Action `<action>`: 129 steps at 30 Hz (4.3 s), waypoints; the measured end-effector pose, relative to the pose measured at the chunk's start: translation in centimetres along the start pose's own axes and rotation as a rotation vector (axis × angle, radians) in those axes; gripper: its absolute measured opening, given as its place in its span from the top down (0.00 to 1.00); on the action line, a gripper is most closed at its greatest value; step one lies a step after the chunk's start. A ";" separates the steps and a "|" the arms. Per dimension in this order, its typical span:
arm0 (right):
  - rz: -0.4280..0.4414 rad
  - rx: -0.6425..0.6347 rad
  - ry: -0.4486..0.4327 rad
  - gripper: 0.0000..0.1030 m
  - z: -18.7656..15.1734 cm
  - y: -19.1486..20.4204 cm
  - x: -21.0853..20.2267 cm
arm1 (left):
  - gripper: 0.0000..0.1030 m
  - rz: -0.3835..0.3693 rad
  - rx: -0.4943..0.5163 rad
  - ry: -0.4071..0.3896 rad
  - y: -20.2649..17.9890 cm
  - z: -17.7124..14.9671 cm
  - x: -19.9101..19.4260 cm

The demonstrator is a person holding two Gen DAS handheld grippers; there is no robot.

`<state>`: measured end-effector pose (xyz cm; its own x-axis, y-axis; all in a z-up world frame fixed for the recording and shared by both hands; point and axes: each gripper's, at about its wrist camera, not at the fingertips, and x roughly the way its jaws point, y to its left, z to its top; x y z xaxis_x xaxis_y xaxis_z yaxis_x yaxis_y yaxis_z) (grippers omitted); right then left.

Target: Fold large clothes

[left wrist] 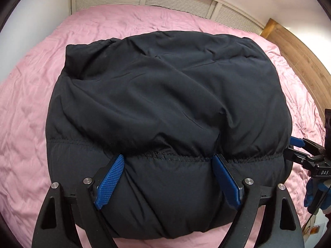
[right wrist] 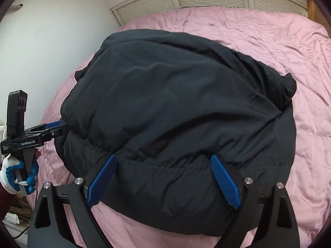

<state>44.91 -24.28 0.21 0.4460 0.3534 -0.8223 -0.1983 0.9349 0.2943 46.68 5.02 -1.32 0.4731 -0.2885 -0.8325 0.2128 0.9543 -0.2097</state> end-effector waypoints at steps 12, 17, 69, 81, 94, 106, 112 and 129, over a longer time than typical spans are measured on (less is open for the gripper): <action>-0.040 0.021 -0.040 0.06 8.1 -4.4 7.1 | 0.04 0.121 0.051 -0.002 1.2 11.0 8.2; -0.070 0.079 -0.013 0.06 11.2 -7.0 10.1 | 0.01 0.166 0.017 0.030 2.1 14.4 11.6; -0.150 0.083 0.030 0.00 18.4 -11.3 9.5 | 0.01 0.099 -0.103 0.035 7.8 18.7 9.4; -0.150 0.262 0.079 0.00 13.5 -17.8 13.6 | 0.01 0.177 -0.206 0.096 12.2 15.4 14.0; -0.187 0.108 -0.010 0.00 12.0 -14.1 4.8 | 0.01 0.237 -0.039 -0.054 6.3 11.8 5.2; -0.132 0.145 0.046 0.00 5.3 -13.1 5.4 | 0.01 0.220 -0.025 -0.034 5.8 6.6 5.7; -0.129 0.167 0.044 0.00 4.3 -13.2 6.2 | 0.01 0.222 -0.023 -0.044 5.7 5.9 5.9; -0.156 0.184 0.050 0.00 2.6 -13.0 6.1 | 0.01 0.249 -0.010 -0.036 4.9 3.9 5.2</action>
<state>52.47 -34.23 -7.41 0.4139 0.2070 -0.8865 0.0336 0.9696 0.2422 53.47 7.91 -4.67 0.5399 -0.0464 -0.8405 0.0770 0.9970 -0.0056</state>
